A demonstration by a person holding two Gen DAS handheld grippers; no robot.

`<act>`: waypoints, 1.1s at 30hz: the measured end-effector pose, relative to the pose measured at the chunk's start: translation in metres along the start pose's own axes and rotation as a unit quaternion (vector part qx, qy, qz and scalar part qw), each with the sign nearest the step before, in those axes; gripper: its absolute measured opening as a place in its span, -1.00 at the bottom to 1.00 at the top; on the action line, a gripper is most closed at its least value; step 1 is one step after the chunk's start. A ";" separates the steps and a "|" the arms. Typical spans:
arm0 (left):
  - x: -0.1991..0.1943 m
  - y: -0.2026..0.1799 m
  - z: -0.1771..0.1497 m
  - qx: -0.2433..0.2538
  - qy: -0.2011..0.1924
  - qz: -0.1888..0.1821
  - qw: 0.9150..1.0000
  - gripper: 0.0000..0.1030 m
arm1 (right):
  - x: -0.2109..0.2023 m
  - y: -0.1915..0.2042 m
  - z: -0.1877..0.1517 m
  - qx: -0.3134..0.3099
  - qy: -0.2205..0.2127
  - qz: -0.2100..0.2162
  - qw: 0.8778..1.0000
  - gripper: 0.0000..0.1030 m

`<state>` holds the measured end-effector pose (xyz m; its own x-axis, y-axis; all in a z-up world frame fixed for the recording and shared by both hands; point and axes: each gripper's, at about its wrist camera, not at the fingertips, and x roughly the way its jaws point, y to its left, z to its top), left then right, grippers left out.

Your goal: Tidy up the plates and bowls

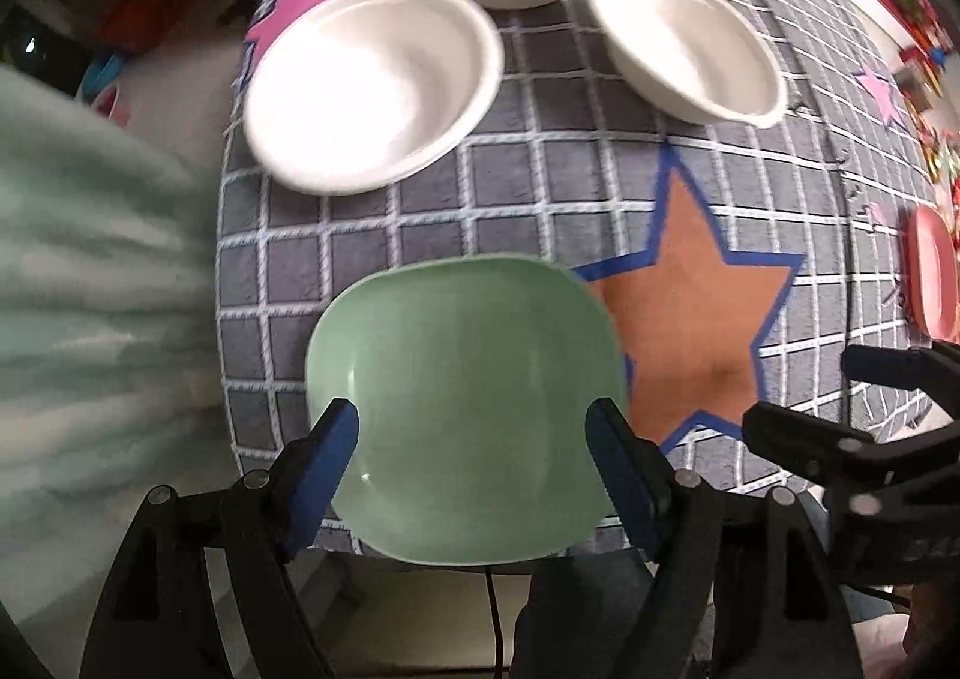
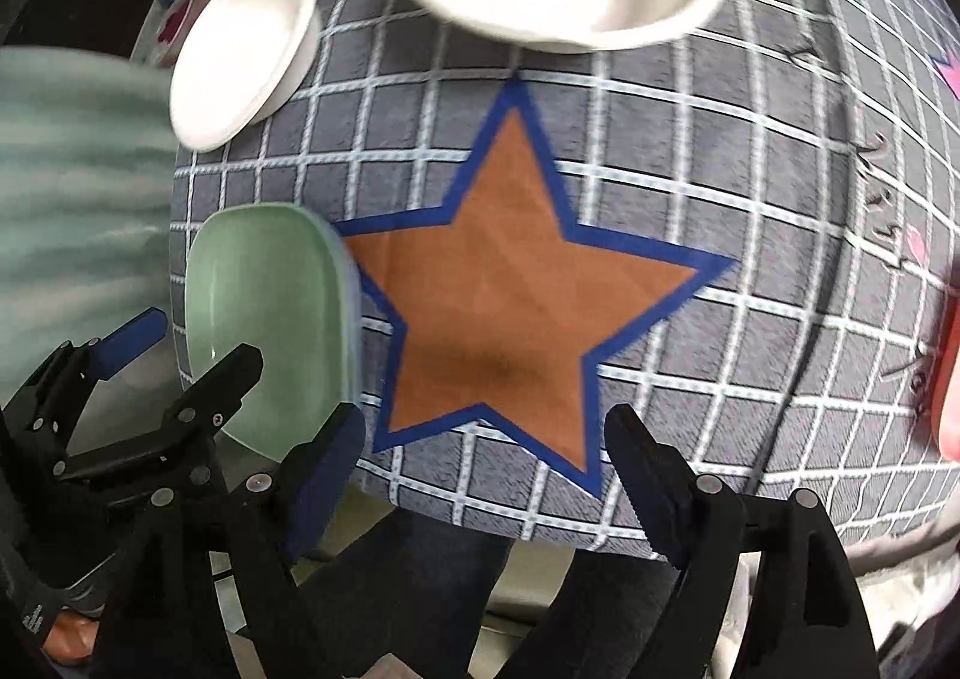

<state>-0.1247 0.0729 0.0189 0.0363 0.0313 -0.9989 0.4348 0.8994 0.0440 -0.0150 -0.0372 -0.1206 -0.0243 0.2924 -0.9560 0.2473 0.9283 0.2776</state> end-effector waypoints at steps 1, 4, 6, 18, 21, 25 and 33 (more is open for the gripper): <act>-0.003 -0.004 0.002 0.006 -0.001 -0.003 1.000 0.58 | 0.001 -0.001 -0.002 0.012 -0.006 0.004 1.000 0.97; -0.011 -0.015 0.007 0.025 -0.006 -0.004 1.000 0.58 | 0.001 -0.003 -0.005 0.040 -0.017 0.012 0.999 0.97; -0.006 -0.028 0.003 0.032 -0.008 -0.003 0.999 0.58 | 0.004 -0.004 -0.006 0.053 -0.021 0.014 0.998 0.97; -0.006 -0.119 0.016 0.092 0.004 -0.007 0.996 0.58 | -0.049 -0.148 -0.039 0.116 -0.043 0.014 0.992 0.97; -0.007 -0.147 0.019 0.121 0.007 -0.005 0.993 0.58 | -0.072 -0.199 -0.050 0.146 -0.043 0.012 0.988 0.97; -0.007 -0.181 0.025 0.148 0.013 0.000 0.989 0.58 | -0.078 -0.246 -0.057 0.189 -0.049 0.015 0.981 0.97; -0.008 -0.244 0.036 0.185 0.028 -0.007 0.982 0.58 | -0.127 -0.359 -0.072 0.251 -0.064 0.021 0.966 0.97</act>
<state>-0.1985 -0.1623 0.0173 -0.0177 0.0529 -0.9984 0.7320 0.6809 0.0231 -0.1708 -0.3909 -0.0915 0.1073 0.2673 -0.9576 0.6845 0.6787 0.2661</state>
